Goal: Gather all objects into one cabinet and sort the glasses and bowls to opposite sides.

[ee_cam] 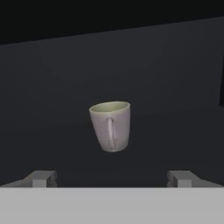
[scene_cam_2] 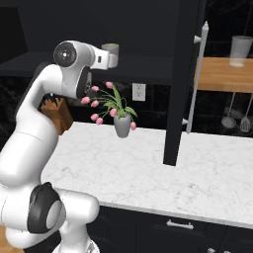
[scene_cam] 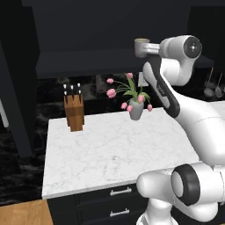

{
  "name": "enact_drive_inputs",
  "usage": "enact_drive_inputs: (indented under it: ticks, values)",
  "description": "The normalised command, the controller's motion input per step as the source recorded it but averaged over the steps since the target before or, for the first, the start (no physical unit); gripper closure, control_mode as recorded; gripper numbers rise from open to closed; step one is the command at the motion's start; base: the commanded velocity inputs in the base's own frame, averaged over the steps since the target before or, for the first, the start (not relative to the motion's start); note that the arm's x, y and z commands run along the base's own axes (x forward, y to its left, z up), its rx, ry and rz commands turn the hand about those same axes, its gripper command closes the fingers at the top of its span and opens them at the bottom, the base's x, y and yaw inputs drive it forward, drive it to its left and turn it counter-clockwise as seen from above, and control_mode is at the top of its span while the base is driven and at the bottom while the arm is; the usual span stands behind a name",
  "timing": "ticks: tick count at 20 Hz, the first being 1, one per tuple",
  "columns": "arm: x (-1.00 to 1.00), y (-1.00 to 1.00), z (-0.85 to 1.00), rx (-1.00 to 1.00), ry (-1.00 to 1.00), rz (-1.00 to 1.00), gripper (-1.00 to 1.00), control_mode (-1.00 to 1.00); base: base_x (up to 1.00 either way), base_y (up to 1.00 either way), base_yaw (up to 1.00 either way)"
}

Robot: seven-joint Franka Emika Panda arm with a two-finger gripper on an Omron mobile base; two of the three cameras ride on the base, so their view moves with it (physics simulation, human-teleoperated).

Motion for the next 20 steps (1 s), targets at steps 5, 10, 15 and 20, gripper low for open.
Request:
enact_drive_inputs:
  ticks: [5,10,15,20]
  values:
    - [0.35,0.0,-0.02,0.0,0.0,0.0,-1.0,-1.0,0.0,0.0,0.0]
    - [0.37,0.0,0.0,0.0,0.0,0.0,-1.0,-1.0,0.0,0.0,0.0]
    - [0.36,0.0,0.0,0.0,0.0,0.0,-1.0,-1.0,0.0,0.0,0.0]
    - [0.23,0.0,-0.12,0.0,0.0,0.0,-1.0,-1.0,0.0,0.0,0.0]
